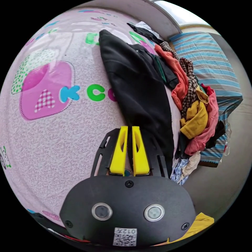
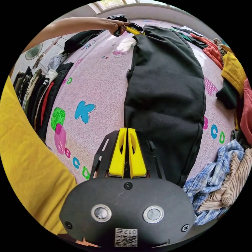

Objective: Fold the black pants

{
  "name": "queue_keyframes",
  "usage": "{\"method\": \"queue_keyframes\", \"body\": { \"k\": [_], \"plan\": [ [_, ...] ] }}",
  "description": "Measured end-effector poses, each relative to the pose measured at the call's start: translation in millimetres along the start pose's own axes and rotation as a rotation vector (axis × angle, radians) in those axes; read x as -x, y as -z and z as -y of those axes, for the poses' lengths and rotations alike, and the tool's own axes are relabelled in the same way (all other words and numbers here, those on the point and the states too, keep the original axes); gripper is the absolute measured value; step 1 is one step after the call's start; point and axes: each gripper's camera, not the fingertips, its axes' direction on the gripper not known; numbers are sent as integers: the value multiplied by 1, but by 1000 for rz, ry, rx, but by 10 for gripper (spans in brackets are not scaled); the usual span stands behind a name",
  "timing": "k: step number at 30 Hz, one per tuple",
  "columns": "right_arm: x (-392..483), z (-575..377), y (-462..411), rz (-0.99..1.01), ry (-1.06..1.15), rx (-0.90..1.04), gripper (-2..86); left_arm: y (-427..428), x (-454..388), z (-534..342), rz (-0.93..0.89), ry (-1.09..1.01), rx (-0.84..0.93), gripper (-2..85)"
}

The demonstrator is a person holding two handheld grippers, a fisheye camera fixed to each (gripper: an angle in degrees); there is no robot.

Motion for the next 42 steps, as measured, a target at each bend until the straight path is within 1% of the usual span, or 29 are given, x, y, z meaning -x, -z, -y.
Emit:
{"method": "queue_keyframes", "body": {
  "k": [2,5,8,10,11,12,13,14,16,18,19,20,21,22,23,24,25,26,27,28,29,31,32,34,37,39,41,42],
  "plan": [
    [0,-2,4,70,47,42,4,15,7,-15,38,12,-22,13],
    [2,-9,6,177,109,128,3,35,20,-56,72,1,-2,8],
    [7,-22,6,272,189,235,4,57,33,-117,82,26,-8,8],
    [9,-32,11,301,220,266,5,73,42,-180,132,70,-25,11],
    [11,-39,11,308,246,331,6,77,43,-197,145,85,-30,12],
    [13,-43,10,312,266,363,7,83,47,-233,147,119,-40,14],
    [15,-52,11,317,298,409,9,86,50,-268,130,151,-45,17],
    [16,-60,12,321,307,443,12,87,51,-286,115,169,-47,19],
    [15,-70,14,334,309,516,19,88,49,-346,75,209,-29,28],
    [16,-75,14,330,313,635,31,91,45,-377,67,231,10,35],
    [18,-73,19,327,327,695,43,105,40,-392,95,247,-12,40],
    [21,-65,32,311,352,711,52,117,36,-398,125,244,-46,42],
    [23,-59,39,298,367,705,57,147,21,-406,211,208,-136,47],
    [27,-41,58,279,398,663,64,179,4,-406,326,149,-231,53],
    [32,-17,77,282,418,579,69,193,-5,-403,384,113,-269,56],
    [34,-4,86,286,423,526,72,216,-20,-389,479,16,-314,63],
    [38,26,100,296,431,414,76,230,-31,-367,544,-92,-306,73],
    [43,57,109,307,438,310,80,233,-34,-353,564,-141,-282,78],
    [45,74,111,312,435,262,83,232,-36,-322,581,-235,-198,87],
    [50,108,113,328,423,170,88,225,-34,-290,588,-304,-108,95],
    [54,141,111,341,404,92,92,220,-32,-274,592,-333,-56,97],
    [60,186,101,363,358,16,98,191,-22,-221,666,-418,130,102],
    [65,213,92,371,327,-9,103,183,-20,-211,681,-442,177,103],
    [74,244,76,349,303,-13,113,156,-19,-185,697,-551,324,98],
    [94,273,47,337,297,51,125,142,-30,-170,654,-656,406,79],
    [107,278,32,340,312,109,113,138,-35,-168,655,-698,432,52],
    [127,273,26,354,349,139,49,135,-39,-171,689,-731,451,29],
    [134,268,29,346,366,122,43,137,-42,-175,724,-748,441,21]
  ]
}}
